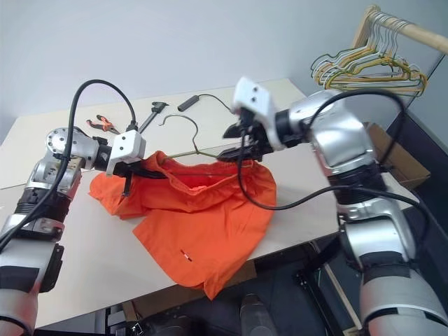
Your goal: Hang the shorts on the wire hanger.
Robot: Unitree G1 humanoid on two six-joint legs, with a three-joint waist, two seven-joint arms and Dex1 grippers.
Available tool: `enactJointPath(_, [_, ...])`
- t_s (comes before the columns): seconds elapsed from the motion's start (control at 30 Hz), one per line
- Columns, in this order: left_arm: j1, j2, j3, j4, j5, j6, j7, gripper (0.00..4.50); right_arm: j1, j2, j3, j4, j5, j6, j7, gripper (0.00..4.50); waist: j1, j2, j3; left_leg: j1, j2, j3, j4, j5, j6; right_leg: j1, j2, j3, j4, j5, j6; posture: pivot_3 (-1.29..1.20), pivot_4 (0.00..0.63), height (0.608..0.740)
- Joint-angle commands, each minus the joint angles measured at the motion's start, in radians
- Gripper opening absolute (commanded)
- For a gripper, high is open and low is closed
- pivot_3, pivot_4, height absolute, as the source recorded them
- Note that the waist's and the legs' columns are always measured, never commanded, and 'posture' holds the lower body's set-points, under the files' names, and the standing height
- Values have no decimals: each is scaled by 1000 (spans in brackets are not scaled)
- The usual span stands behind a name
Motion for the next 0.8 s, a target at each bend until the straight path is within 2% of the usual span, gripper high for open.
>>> enactJointPath(0.03, [2, 18, 34, -40, -27, 10, -5, 0, 43, -87, -108, -122, 81, 59, 28, 4456, 1, 0, 0, 0, 0, 0, 0, 0, 0, 0, 0, 0, 0, 0, 0, -173, 48, 740])
enactJointPath(0.13, [1, 19, 34, -41, -29, 15, -5, 0, 161, -190, -79, -233, 51, 16, 44, 4456, 4, 0, 0, 0, 1, 0, 0, 0, 0, 1, 0, 0, 0, 0, 0, -181, 52, 740])
enactJointPath(0.2, [-6, 17, 32, -37, -29, 16, -5, 0, 217, -216, -43, -273, 16, -11, 22, 4456, 2, 0, 0, 1, 1, 1, 0, 0, 1, 2, 0, 0, -1, 0, 0, -181, 52, 740])
enactJointPath(0.27, [-11, 14, 30, -34, -27, 16, -5, 0, 241, -214, -30, -285, 7, -14, 5, 4456, -3, 0, 0, 3, 1, 4, 0, 0, 1, 2, 0, 2, -2, 0, 0, -183, 53, 740])
enactJointPath(0.37, [-21, 10, 25, -30, -24, 13, -11, 0, 229, -193, 59, -261, -87, -37, -52, 4456, -10, 1, 0, 5, 1, 5, 0, 0, 1, 2, 1, 4, -2, 0, 0, -186, 52, 740])
enactJointPath(0.53, [-28, 3, 15, -31, -17, 8, -19, 0, 159, -104, 132, -179, -135, -22, -83, 4456, -19, 1, 0, 6, 1, 5, 0, 0, 1, 5, 1, 3, -2, 0, 0, -189, 52, 740])
enactJointPath(0.63, [-26, -1, 8, -36, -11, 1, -27, 0, 129, -81, 176, -149, -152, -15, -60, 3921, -17, 2, 0, 5, 1, 4, 0, -1, 1, 5, 1, 3, -1, 0, 0, -190, 54, 740])
enactJointPath(0.8, [-19, -11, -2, -52, -3, -3, -25, 0, 92, -58, 232, -107, -174, -15, -19, 2196, -14, 2, 0, 4, 1, 3, 0, -1, 2, 4, 1, 2, -1, 0, 1, -189, 56, 740])
